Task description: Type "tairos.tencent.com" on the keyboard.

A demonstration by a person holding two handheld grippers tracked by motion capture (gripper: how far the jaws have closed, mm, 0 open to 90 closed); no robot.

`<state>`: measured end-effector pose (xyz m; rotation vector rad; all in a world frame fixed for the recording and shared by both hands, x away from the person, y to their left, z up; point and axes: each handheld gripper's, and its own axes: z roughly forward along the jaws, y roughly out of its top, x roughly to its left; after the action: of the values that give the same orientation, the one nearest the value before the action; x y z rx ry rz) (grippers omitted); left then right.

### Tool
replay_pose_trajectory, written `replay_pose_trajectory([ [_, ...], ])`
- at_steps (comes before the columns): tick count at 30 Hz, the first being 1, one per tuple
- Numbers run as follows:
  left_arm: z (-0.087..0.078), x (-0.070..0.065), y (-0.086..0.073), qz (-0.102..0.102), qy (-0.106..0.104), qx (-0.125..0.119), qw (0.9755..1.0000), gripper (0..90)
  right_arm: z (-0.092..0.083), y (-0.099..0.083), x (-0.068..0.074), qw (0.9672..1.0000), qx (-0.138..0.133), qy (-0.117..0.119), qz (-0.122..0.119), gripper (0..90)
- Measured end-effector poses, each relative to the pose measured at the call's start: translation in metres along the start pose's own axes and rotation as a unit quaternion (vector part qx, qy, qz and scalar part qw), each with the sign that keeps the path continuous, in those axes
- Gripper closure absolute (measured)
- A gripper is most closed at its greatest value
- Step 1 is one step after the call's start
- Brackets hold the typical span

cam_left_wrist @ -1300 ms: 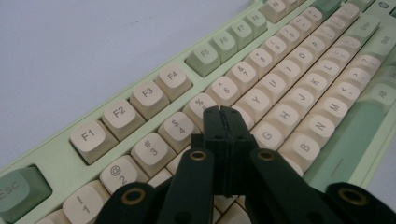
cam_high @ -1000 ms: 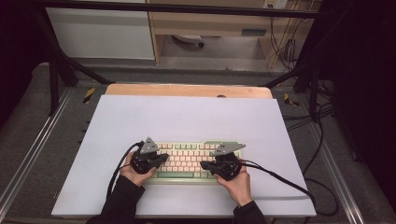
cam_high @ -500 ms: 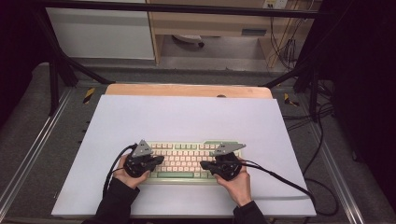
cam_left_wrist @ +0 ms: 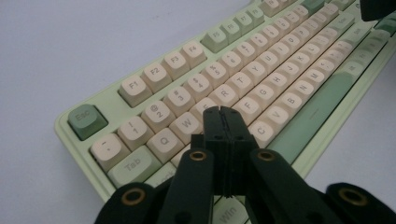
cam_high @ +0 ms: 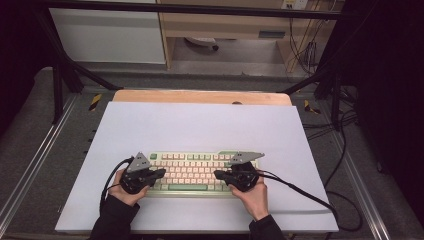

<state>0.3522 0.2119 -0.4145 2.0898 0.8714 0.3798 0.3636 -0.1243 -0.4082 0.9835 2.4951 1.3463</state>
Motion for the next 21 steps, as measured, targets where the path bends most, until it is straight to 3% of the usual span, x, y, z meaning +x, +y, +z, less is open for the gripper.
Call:
replay_pose_trajectory([
  [10,-0.008,0.007,-0.010,-0.011,0.004,-0.001,0.9999,89.8,0.001,0.008,-0.002,0.9998,-0.014,-0.007,0.009,90.0],
  [21,-0.007,0.009,-0.013,-0.013,0.000,0.001,0.9999,89.7,0.017,0.016,-0.001,0.9997,-0.011,-0.019,0.011,90.0],
])
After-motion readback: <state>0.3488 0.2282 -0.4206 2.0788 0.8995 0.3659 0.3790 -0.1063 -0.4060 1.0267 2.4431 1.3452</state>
